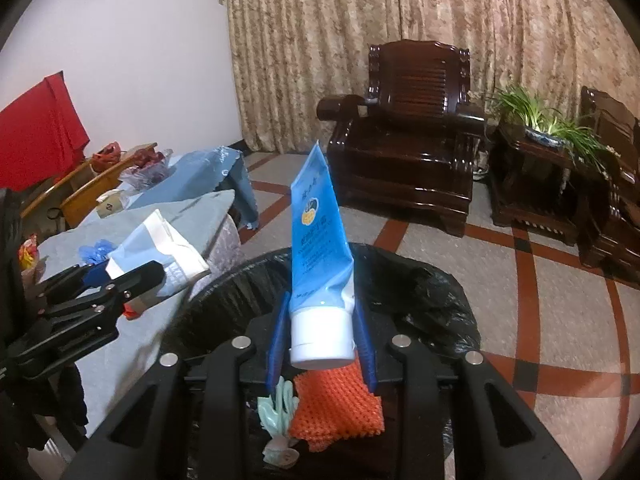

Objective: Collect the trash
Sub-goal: 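Open both grippers to drop cup and tube into the bin, then move both tools back over the table toward the remaining trash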

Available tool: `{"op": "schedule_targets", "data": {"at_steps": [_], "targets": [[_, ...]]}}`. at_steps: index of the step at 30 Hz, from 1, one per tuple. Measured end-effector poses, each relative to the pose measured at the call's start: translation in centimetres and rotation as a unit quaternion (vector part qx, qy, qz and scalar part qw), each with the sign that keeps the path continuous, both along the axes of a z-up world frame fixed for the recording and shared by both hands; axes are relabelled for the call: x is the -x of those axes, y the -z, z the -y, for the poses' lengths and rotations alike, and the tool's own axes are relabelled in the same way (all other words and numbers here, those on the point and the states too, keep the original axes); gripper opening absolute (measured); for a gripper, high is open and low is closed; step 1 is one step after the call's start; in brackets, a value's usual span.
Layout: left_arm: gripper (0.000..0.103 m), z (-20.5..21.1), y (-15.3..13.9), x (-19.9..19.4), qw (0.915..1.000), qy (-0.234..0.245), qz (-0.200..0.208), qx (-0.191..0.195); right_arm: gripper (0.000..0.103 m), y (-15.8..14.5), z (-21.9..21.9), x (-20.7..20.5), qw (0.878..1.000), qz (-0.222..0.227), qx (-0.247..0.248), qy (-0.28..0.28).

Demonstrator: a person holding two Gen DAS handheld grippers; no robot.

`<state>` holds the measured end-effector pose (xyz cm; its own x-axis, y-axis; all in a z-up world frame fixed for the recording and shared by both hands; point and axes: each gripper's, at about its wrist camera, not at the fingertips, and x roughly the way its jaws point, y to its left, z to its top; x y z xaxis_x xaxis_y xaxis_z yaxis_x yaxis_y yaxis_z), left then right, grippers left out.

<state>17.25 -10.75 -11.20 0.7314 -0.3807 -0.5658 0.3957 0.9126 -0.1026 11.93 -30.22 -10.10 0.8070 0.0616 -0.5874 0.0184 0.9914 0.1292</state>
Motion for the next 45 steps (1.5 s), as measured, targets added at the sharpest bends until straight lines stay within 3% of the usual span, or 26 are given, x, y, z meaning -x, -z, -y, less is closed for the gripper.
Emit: {"op": "schedule_targets", "data": {"at_steps": [13, 14, 15, 17, 20, 22, 26, 35, 45], "targets": [[0.056, 3.2, 2.1, -1.2, 0.9992, 0.034, -0.022, -0.006, 0.031, 2.2, 2.1, -0.1, 1.000, -0.025, 0.001, 0.020], [0.061, 3.3, 2.1, -1.4, 0.9990, 0.037, -0.025, -0.006, 0.031, 2.2, 2.1, -0.1, 0.999, -0.026, 0.002, 0.020], [0.076, 3.4, 2.3, -1.5, 0.9985, 0.044, -0.031, -0.002, 0.031, 2.4, 2.2, -0.2, 0.999, -0.030, 0.004, 0.020], [0.083, 3.3, 2.3, -1.5, 0.9982, 0.049, -0.034, 0.003, 0.040, 2.7, 2.4, -0.2, 0.999, -0.035, 0.010, 0.024], [0.084, 2.6, 2.3, -1.3, 0.9982, 0.046, -0.038, 0.004, 0.057, 2.7, 2.6, 0.1, 0.999, -0.030, 0.014, 0.032], [0.088, 1.6, 2.1, -1.2, 0.9988, 0.035, -0.036, 0.003, 0.076, 2.6, 2.6, 0.3, 0.999, -0.026, 0.015, 0.035], [0.093, -0.3, 1.6, -0.6, 0.9995, 0.009, -0.031, -0.005, 0.097, 2.2, 2.1, 0.7, 0.999, -0.012, 0.011, 0.033], [0.094, -6.6, -0.8, 1.4, 0.9981, -0.061, -0.006, -0.003, 0.097, 0.9, -1.7, 0.2, 1.000, 0.004, 0.000, -0.012], [0.094, -13.8, -2.3, 3.7, 0.9904, -0.137, 0.013, -0.008, 0.097, 0.1, -8.8, -1.2, 0.997, 0.012, -0.004, -0.077]]}}
